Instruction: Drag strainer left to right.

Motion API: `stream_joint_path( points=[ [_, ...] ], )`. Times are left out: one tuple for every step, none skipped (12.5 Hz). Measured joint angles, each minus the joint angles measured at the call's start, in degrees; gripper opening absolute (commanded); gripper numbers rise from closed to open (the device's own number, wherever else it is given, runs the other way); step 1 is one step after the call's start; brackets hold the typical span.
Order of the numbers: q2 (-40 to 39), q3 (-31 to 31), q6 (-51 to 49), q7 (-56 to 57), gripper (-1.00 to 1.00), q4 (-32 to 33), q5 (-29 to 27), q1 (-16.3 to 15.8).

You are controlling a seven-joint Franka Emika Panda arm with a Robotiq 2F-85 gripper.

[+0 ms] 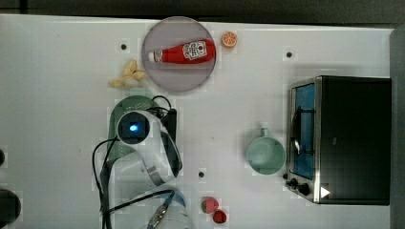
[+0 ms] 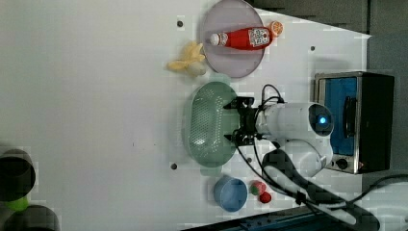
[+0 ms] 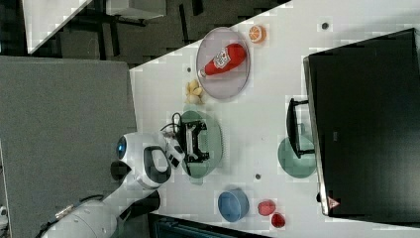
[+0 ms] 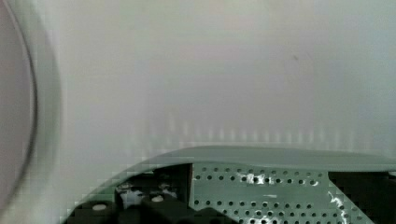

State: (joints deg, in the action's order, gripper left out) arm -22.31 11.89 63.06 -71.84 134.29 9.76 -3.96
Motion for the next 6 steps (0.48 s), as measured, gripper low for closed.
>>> stream_joint_path(
  points=[
    [-0.21,-1.50,0.56,0.56,1.00,0.22,-1.76,-0.25],
    [0.18,-3.07,0.56,1.57,1.00,1.12,-1.32,-0.40],
    [0.50,-4.29,-0.39,2.91,1.00,1.90,-0.28,-0.37],
    [0.53,-6.14,-1.57,4.42,1.00,2.35,-0.29,-0.90],
    [0.56,-7.88,-1.40,5.76,1.00,3.02,-0.58,-1.16],
    [0.50,-9.37,-0.62,6.66,1.00,3.58,-0.72,-1.04]
  ],
)
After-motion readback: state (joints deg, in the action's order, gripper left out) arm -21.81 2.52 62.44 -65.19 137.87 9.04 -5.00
